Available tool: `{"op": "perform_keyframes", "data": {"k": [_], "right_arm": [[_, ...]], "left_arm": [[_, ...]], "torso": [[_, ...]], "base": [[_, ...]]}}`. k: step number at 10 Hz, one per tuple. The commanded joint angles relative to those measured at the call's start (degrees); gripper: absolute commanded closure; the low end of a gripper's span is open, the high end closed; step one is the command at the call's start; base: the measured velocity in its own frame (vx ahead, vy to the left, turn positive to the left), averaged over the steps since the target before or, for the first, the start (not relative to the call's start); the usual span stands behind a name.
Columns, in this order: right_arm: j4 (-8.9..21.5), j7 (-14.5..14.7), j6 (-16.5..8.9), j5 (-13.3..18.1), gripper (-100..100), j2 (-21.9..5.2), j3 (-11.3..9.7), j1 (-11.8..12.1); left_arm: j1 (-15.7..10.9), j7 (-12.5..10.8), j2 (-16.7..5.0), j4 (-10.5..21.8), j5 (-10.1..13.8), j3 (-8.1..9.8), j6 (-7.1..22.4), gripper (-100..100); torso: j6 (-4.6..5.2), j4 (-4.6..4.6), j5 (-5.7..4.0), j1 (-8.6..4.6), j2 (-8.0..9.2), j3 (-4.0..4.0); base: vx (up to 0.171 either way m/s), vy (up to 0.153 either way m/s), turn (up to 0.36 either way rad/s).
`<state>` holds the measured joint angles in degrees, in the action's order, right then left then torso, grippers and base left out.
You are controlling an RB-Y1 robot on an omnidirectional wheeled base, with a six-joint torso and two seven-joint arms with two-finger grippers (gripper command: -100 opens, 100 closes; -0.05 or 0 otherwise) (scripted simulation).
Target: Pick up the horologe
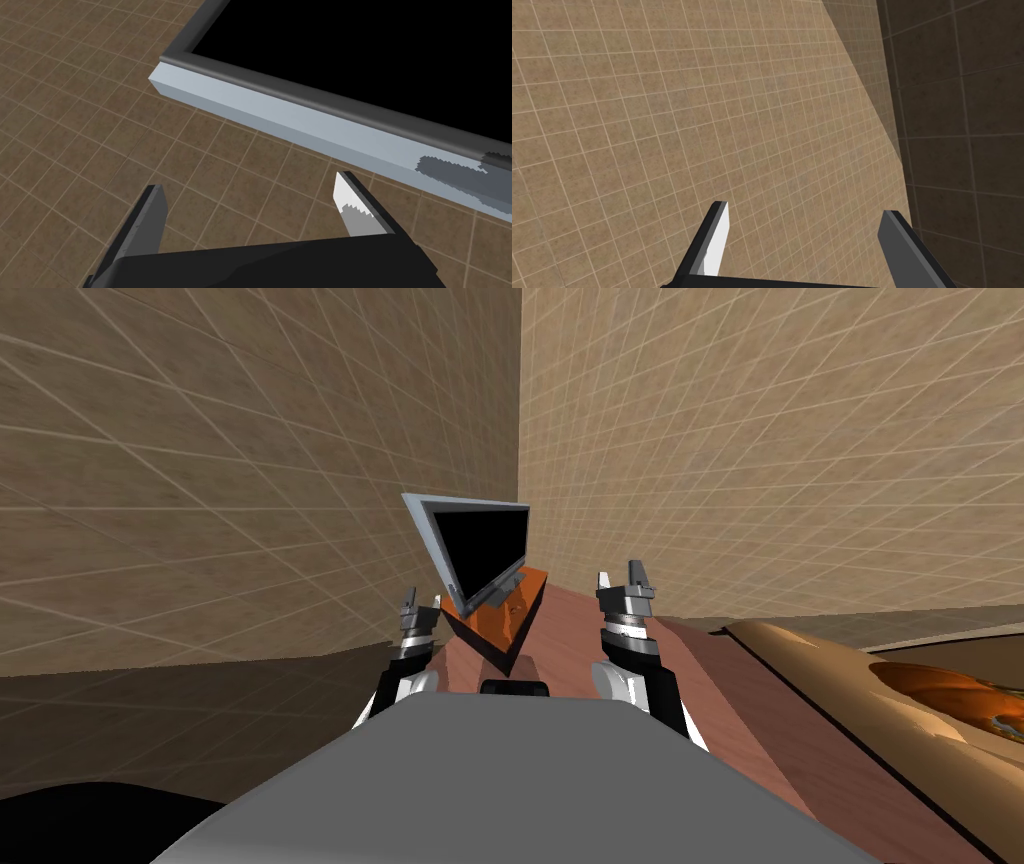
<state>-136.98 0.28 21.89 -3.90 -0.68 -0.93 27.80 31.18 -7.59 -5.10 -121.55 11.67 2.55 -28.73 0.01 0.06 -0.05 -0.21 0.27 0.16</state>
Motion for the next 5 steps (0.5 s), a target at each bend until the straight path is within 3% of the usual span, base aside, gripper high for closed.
{"op": "perform_keyframes", "data": {"k": [1, 5], "right_arm": [[0.0, 0.0, 0.0, 0.0, 0, 0.0, 0.0, 0.0], [0.0, 0.0, 0.0, 0.0, 0, 0.0, 0.0, 0.0]], "left_arm": [[-0.18, -0.23, -1.11, 1.98, 2.73, 0.27, 1.51, -100], [-1.04, -0.8, -3.15, 8.99, 9.86, 1.56, 5.41, -100]], "torso": [[0.0, 0.0, 0.0, 0.0, 0.0, 0.0], [0.01, -0.03, -0.02, -0.11, -0.13, -0.07]], "base": [[-0.062, -0.057, -0.087], [-0.032, -0.083, -0.106]]}}
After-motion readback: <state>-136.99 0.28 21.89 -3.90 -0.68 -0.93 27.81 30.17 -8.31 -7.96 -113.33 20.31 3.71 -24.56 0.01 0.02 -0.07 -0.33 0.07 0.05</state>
